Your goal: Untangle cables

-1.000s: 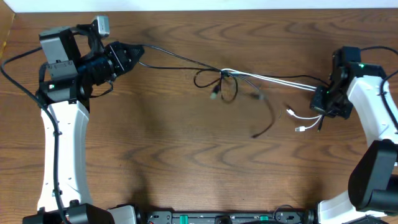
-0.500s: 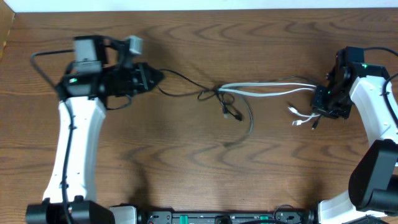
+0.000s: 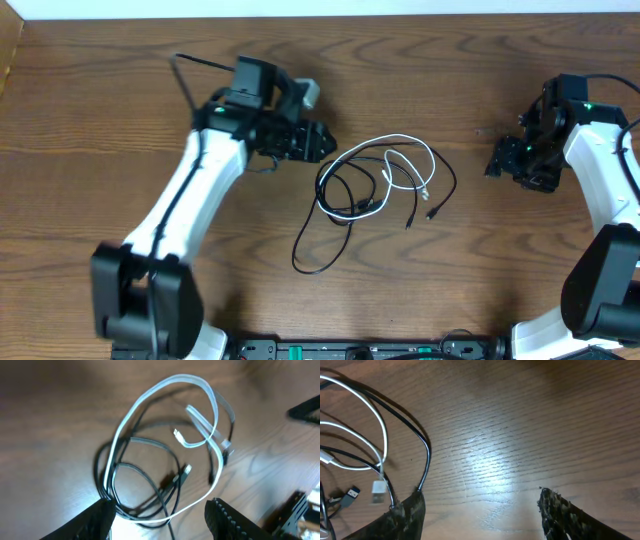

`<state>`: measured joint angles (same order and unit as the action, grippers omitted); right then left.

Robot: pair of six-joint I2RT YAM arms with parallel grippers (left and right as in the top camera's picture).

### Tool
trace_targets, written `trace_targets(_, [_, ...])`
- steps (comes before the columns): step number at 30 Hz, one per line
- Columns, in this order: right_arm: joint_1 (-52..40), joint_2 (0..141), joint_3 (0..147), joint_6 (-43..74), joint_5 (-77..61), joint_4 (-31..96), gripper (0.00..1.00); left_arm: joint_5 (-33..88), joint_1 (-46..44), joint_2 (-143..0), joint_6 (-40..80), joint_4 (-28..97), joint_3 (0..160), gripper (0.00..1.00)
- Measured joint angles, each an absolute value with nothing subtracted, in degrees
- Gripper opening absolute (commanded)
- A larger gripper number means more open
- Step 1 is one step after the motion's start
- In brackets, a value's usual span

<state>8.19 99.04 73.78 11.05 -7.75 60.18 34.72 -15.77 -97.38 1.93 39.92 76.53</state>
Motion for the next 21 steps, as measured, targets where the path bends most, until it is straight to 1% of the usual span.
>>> trace_targets(2, [8.19, 99.04, 73.78, 11.03, -7.77, 60.16, 0.69, 33.87, -16.97, -100.01, 2.39, 41.39, 76.53, 0.59])
trace_targets(3, [8.19, 99.04, 73.78, 11.05, -7.77, 60.14, 0.69, 32.56, -17.78, -101.89, 2.94, 42.41, 76.53, 0.54])
trace_targets(7, [8.19, 99.04, 73.78, 11.03, -7.79, 59.94, 0.69, 27.03, -18.55, -106.43, 4.27, 42.28, 76.53, 0.54])
trace_targets(12, [8.19, 99.04, 73.32, 11.03, -7.92, 57.32, 0.71, 22.33, -18.65, -110.30, 4.03, 36.56, 76.53, 0.54])
trace_targets(21, [8.19, 99.07, 71.18, 11.00, -7.94, 55.18, 0.72, 20.49, -21.15, -115.00, -3.84, 31.38, 76.53, 0.52])
